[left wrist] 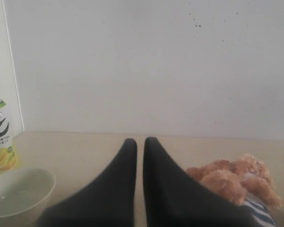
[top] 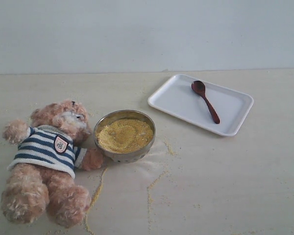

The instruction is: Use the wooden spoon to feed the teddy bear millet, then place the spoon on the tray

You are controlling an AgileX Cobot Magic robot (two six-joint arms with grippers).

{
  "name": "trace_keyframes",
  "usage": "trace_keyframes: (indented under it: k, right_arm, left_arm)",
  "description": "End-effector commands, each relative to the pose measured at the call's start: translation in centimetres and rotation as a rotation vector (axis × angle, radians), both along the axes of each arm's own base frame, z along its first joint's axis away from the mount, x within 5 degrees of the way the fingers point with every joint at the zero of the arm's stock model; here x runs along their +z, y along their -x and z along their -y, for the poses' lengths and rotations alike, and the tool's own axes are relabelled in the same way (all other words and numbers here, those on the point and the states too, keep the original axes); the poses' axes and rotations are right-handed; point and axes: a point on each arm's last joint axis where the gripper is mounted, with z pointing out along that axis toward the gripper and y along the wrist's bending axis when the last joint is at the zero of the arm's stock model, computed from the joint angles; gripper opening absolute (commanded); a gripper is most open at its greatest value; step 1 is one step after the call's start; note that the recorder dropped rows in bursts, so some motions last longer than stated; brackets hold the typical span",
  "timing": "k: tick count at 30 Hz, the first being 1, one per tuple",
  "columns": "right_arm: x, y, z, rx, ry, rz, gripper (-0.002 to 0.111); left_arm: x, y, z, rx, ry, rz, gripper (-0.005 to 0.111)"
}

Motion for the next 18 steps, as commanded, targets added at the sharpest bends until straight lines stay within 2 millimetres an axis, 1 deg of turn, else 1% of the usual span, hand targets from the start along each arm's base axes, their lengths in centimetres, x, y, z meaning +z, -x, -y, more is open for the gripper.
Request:
trace_keyframes:
  k: [1, 4, 8, 18]
  right_arm:
    - [-0.1, 0.02, -0.03, 0.013, 0.056, 0.002, 0.0]
    - [0.04, -0.01, 0.01, -0.009, 0.042, 0.017, 0.0]
    - [0.17, -0.02, 0.13, -0.032, 0.071, 0.03, 0.0]
    - [0.19, -0.03, 0.12, -0.03, 0.067, 0.033, 0.0]
  left_arm:
    - [-0.13, 0.0, -0.03, -0.001, 0.003, -0.004, 0.005]
    - [-0.13, 0.0, -0.03, -0.001, 0.003, -0.004, 0.005]
    - [-0.12, -0.01, 0.03, -0.007, 0.002, -0.003, 0.005]
    - [-0.12, -0.01, 0.03, -0.007, 0.002, -0.003, 0.005]
